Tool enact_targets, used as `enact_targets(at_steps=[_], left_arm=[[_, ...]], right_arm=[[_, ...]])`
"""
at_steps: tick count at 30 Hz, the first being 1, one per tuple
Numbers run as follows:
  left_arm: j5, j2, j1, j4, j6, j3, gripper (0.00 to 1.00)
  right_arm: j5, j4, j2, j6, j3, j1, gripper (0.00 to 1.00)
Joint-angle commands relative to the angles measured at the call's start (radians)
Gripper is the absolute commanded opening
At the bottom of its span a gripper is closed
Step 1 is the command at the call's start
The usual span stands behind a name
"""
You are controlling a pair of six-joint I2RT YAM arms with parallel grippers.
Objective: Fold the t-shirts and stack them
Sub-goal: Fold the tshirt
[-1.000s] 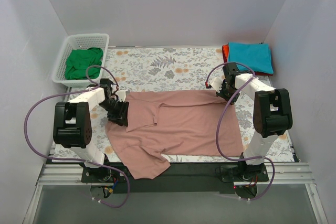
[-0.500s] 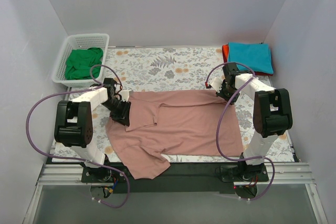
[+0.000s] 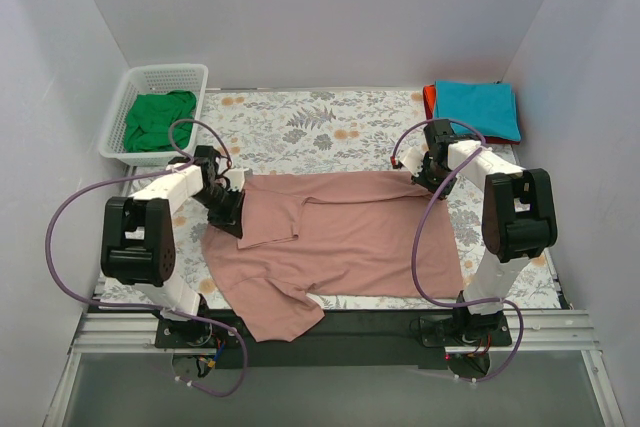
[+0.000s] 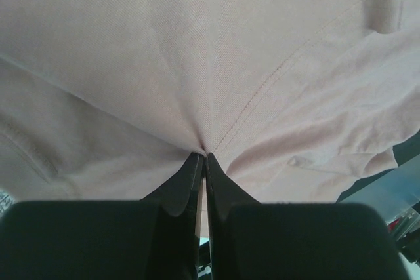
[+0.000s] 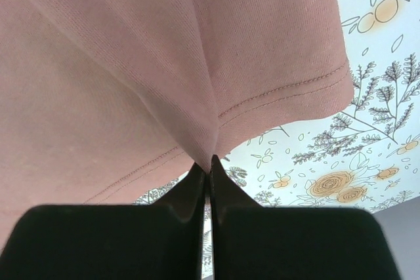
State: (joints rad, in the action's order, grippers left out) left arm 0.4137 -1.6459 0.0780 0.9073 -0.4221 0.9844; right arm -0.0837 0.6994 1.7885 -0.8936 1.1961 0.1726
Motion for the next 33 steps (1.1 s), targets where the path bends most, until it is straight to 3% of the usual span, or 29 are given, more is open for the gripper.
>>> enact_targets(at_steps=[1, 8, 21, 22, 24, 26, 27, 30, 33], left_arm=[[0.005, 0.093, 0.003, 0.077, 0.034, 0.054, 0.00], [-0.001, 0.127, 0.003, 0.177, 0.051, 0.076, 0.00], [-0.019, 0.106, 0.003, 0.180, 0.043, 0.042, 0.00], [-0.019, 0.092, 0.003, 0.179, 0.043, 0.037, 0.00], [-0.015, 0.084, 0.002, 0.179, 0.055, 0.034, 0.18], [0.002, 0.101, -0.003, 0.180, 0.065, 0.049, 0.34], [0.014, 0.110, -0.015, 0.177, 0.068, 0.065, 0.37], [0.046, 0.113, -0.050, 0.165, 0.059, 0.166, 0.39], [0.054, 0.083, -0.061, 0.127, 0.034, 0.255, 0.38]], right_arm=[[-0.021, 0.006, -0.012, -0.014, 0.013, 0.004, 0.01], [-0.048, 0.005, -0.038, -0.053, 0.020, 0.002, 0.01], [-0.047, 0.005, -0.054, -0.088, -0.043, 0.004, 0.02], [-0.047, 0.006, -0.049, -0.088, -0.046, 0.004, 0.09], [-0.045, 0.009, -0.046, -0.088, -0.052, 0.005, 0.30], [-0.034, 0.014, -0.057, -0.097, -0.049, 0.004, 0.40], [-0.027, 0.029, -0.072, -0.097, -0.041, 0.004, 0.47], [0.042, 0.081, -0.092, -0.085, 0.042, -0.004, 0.56], [0.126, 0.118, -0.063, -0.036, 0.161, -0.007, 0.53]])
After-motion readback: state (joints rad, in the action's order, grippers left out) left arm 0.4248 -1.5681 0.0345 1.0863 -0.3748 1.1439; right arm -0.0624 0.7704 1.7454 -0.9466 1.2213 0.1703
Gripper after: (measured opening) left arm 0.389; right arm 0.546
